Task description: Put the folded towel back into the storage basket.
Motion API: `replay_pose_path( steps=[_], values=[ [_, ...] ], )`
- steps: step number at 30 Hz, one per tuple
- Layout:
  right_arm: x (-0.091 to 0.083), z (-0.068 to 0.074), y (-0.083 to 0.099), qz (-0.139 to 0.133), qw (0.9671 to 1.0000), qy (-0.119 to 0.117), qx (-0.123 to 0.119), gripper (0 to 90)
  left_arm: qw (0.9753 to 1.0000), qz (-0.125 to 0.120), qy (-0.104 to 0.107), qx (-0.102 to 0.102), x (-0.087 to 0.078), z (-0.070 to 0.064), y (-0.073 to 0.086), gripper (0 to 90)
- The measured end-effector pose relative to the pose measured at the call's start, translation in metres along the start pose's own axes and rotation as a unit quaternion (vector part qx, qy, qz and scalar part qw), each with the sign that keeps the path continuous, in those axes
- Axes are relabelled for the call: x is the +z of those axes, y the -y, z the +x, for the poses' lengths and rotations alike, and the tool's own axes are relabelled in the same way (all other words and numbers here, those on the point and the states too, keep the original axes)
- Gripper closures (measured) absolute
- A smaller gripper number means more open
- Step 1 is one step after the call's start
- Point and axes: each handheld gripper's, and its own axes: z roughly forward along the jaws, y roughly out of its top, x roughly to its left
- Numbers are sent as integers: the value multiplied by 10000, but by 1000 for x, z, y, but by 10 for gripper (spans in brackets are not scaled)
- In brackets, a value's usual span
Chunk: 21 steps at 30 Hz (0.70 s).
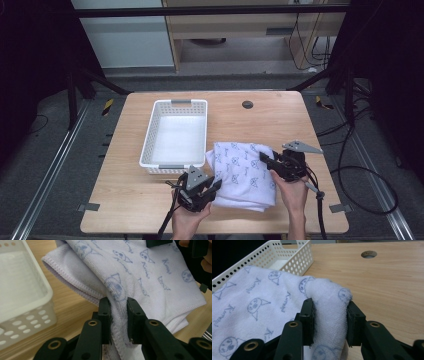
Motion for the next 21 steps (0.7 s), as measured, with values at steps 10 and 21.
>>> replay_pose_path(
  steps=[10, 21],
  values=[
    [-2, 11, -15, -179, 9998, 7, -75, 648, 9998, -83, -135, 132, -12, 6, -13, 753],
    [2, 25, -27, -317, 9994, 7, -146, 649, 9995, -158, -220, 186, -24, 17, -23, 752]
  ],
)
